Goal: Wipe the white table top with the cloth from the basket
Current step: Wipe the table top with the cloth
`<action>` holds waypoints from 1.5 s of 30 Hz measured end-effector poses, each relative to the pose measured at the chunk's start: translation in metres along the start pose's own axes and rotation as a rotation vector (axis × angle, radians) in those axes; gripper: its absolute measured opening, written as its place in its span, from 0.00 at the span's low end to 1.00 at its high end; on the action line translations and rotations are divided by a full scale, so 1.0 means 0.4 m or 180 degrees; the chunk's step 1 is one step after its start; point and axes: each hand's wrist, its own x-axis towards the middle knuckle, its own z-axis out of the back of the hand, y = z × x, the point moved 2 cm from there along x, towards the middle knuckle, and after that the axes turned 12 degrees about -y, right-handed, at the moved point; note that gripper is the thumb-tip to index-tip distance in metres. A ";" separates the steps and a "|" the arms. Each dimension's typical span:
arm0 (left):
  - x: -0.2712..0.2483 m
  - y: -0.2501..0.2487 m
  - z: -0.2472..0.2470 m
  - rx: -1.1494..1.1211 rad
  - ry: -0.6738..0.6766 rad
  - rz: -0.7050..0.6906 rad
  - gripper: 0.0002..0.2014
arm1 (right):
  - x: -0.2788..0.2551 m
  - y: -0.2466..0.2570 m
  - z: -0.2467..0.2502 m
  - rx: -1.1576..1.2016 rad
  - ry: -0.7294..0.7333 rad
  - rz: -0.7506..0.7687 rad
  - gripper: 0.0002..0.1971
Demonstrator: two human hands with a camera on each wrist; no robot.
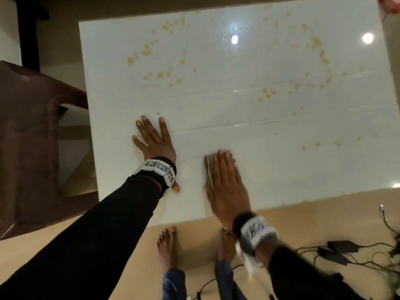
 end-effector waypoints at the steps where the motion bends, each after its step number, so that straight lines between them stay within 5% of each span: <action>1: 0.000 0.001 0.002 0.0017 0.0019 0.0011 0.71 | -0.093 0.017 -0.007 -0.0085 0.0072 0.0096 0.37; 3: -0.001 0.005 -0.002 0.0001 0.0087 0.0057 0.71 | -0.164 0.010 -0.016 -0.0151 0.0059 0.0329 0.38; 6: -0.006 -0.003 0.007 0.0117 0.0263 0.0053 0.81 | -0.028 -0.031 -0.014 -0.0157 -0.0161 0.0558 0.36; 10: -0.019 0.001 0.031 0.0013 0.0411 0.0065 0.94 | 0.180 -0.075 0.011 0.0053 -0.0350 -0.0130 0.36; 13: -0.016 0.010 0.044 -0.0073 0.0485 -0.0025 1.03 | 0.084 -0.047 0.001 0.0008 -0.0225 -0.0234 0.37; 18: -0.017 0.010 0.040 -0.0134 0.0485 -0.0030 1.03 | -0.180 -0.058 0.003 -0.0191 0.0147 0.0153 0.37; 27: -0.021 0.008 0.055 -0.0135 0.0508 -0.0065 1.03 | 0.172 -0.179 0.032 -0.0058 -0.0197 -0.0533 0.38; 34: -0.033 0.006 0.075 -0.0017 0.0572 -0.0027 1.03 | -0.172 -0.113 0.018 -0.0160 0.0237 0.0030 0.37; 38: -0.032 0.001 0.083 0.0085 0.0594 -0.0024 1.03 | 0.010 -0.229 0.035 -0.0273 -0.0076 0.0118 0.36; 41: -0.035 -0.007 0.074 0.0073 0.0547 0.0068 1.02 | 0.217 -0.306 0.069 -0.0146 -0.0133 -0.0317 0.38; 45: -0.031 -0.003 0.071 0.0009 0.0380 0.0078 0.99 | 0.186 -0.301 0.065 -0.0246 -0.0117 -0.0414 0.39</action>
